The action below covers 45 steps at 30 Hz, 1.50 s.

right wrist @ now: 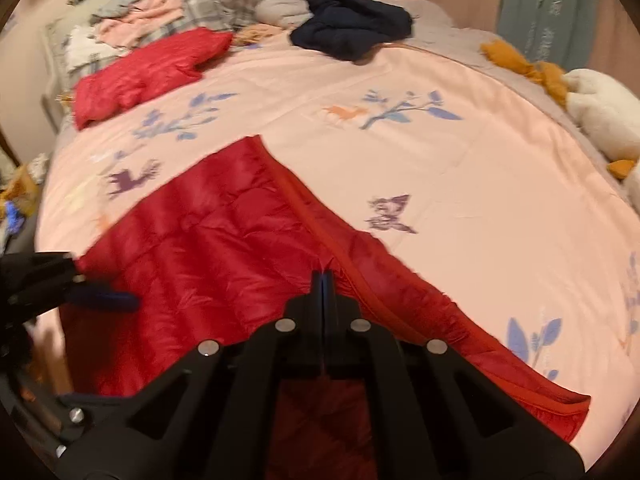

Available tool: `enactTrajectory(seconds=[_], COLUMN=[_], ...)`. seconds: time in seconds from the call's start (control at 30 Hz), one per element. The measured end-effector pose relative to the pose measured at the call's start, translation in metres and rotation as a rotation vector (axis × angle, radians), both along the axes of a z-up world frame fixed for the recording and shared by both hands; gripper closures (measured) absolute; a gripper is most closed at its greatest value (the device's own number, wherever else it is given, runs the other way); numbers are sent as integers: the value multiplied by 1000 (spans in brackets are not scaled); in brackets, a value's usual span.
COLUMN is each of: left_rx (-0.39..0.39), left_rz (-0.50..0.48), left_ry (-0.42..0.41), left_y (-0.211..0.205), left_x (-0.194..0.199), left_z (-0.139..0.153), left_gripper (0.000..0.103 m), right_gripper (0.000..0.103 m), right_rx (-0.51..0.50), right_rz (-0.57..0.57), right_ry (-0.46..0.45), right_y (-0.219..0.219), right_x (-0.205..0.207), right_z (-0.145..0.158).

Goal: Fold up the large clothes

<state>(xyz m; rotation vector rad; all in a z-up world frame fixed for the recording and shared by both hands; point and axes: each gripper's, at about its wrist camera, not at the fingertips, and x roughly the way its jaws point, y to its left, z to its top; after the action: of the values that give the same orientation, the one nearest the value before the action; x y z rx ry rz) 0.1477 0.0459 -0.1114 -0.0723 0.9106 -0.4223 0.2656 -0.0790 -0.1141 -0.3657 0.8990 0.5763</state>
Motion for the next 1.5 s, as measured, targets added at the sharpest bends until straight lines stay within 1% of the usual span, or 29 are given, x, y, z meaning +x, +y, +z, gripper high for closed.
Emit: enactTrajectory(seconds=[0.07,0.1,0.13,0.2,0.23,0.27,0.33,0.4,0.43,0.47,0.53,0.6,0.63,0.67,0.7,0.73,0.83,0.87,0.97,1.0,1.07,1.13,1.17,1.27,1.3,1.33,1.4,1.43,1.5], left_rx=[2,2,2,2,3,2,-5,3,13,15,40,37,43,66,102,126,164,164,123,111,103,112,116,125,135,131,132,136,142], left_rz=[7,8,11,19,20,23,23,27,19,6,7,-3,-2,2,-2,-5,19,30,93,115,131,129,125,107,107,105,85,82,69], left_ry=[-2,-2,2,10,9,4,-20,-54,-61,-58,-32,26,42,50,60,75,71,69,64,58,17,-24,-47,-94,-107,-117,-128,-131,-125], left_y=[-1,-1,-1,0,0,1,1,0,-2,-5,-10,-17,-20,-24,-30,-35,-43,-43,-32,-28,-20,-16,-13,-7,-5,-4,-4,-5,-9], left_x=[2,2,4,5,6,7,11,17,25,34,56,81,88,94,101,108,119,122,131,131,119,101,90,58,43,35,12,4,-7], left_z=[-1,-1,-2,0,3,6,16,27,33,35,31,20,16,11,4,-2,-13,-13,-7,-2,10,20,25,33,34,34,31,28,22], left_gripper=[32,32,32,32,32,32,32,30,20,17,16,17,23,34,56,63,63,63,62,62,58,47,47,43,40,39,39,39,39], right_gripper=[103,102,102,95,88,78,68,68,67,67,67,67,67,66,66,65,64,63,59,58,53,51,47,44,42,39,39,37,31], right_rx=[-39,-25,6,97,152,192,222,243,247,241,243,259,268,277,284,284,290,287,289,290,275,257,254,247,252,257,249,240,202], right_rz=[-51,-101,-127,-170,-180,-189,-199,-204,-205,-210,-212,-216,-218,-219,-224,-236,-272,-286,-347,-361,-388,-410,-420,-445,-443,-444,-438,-436,-440], right_ry=[-16,-20,-20,-37,-43,-58,-80,-78,-71,-71,-60,-52,-49,-47,-48,-53,-61,-68,-96,-106,-133,-157,-165,-207,-212,-217,-212,-208,-202], right_y=[1,-4,-11,-28,-40,-51,-66,-79,-86,-90,-99,-107,-110,-112,-115,-118,-125,-126,-130,-131,-132,-130,-130,-125,-123,-119,-113,-107,-99], right_x=[4,9,9,5,-3,-13,-32,-50,-60,-69,-87,-101,-107,-111,-115,-119,-129,-133,-146,-150,-160,-168,-171,-180,-181,-182,-181,-180,-178], right_z=[-4,-1,3,18,27,35,43,44,41,37,30,24,23,21,20,20,18,18,17,16,14,12,11,10,10,8,5,2,-6])
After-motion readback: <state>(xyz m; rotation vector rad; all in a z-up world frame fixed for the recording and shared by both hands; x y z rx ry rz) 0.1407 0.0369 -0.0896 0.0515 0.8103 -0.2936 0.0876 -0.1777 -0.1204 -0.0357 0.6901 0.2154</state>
